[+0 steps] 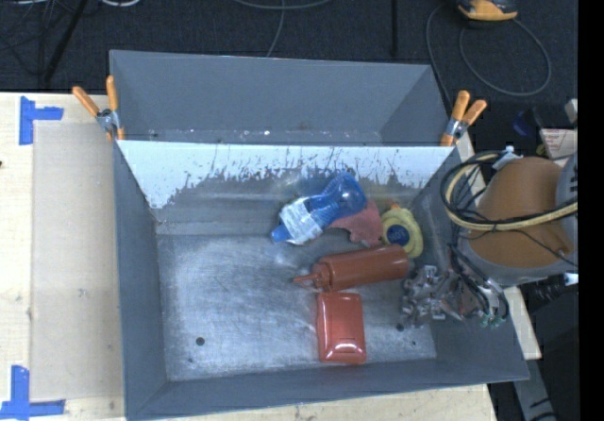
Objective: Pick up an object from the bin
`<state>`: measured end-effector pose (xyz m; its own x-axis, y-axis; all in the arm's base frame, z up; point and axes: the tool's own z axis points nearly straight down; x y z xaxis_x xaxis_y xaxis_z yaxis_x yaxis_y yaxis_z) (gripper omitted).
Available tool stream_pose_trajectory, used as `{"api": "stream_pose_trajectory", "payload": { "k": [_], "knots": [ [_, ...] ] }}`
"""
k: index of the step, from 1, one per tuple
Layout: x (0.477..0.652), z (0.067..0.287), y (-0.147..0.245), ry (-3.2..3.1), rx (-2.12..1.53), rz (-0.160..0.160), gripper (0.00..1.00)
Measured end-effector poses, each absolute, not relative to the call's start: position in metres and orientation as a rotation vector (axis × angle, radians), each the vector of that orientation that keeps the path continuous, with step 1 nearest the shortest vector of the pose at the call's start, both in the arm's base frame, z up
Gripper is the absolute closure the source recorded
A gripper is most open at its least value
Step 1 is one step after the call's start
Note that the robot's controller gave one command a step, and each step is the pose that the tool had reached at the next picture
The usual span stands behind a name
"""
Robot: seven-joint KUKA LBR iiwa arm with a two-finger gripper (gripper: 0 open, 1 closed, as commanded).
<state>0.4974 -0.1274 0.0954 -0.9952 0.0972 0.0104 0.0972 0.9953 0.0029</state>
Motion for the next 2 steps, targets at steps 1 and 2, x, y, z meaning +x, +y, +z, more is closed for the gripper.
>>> {"api": "stream_pose_trajectory", "payload": {
  "k": [1,2],
  "knots": [
    [0.499,0.118,-0.128,-3.132,-0.153,-0.003,1.00],
    [0.500,0.136,-0.129,-3.136,-0.154,-0.002,1.00]
  ]
}}
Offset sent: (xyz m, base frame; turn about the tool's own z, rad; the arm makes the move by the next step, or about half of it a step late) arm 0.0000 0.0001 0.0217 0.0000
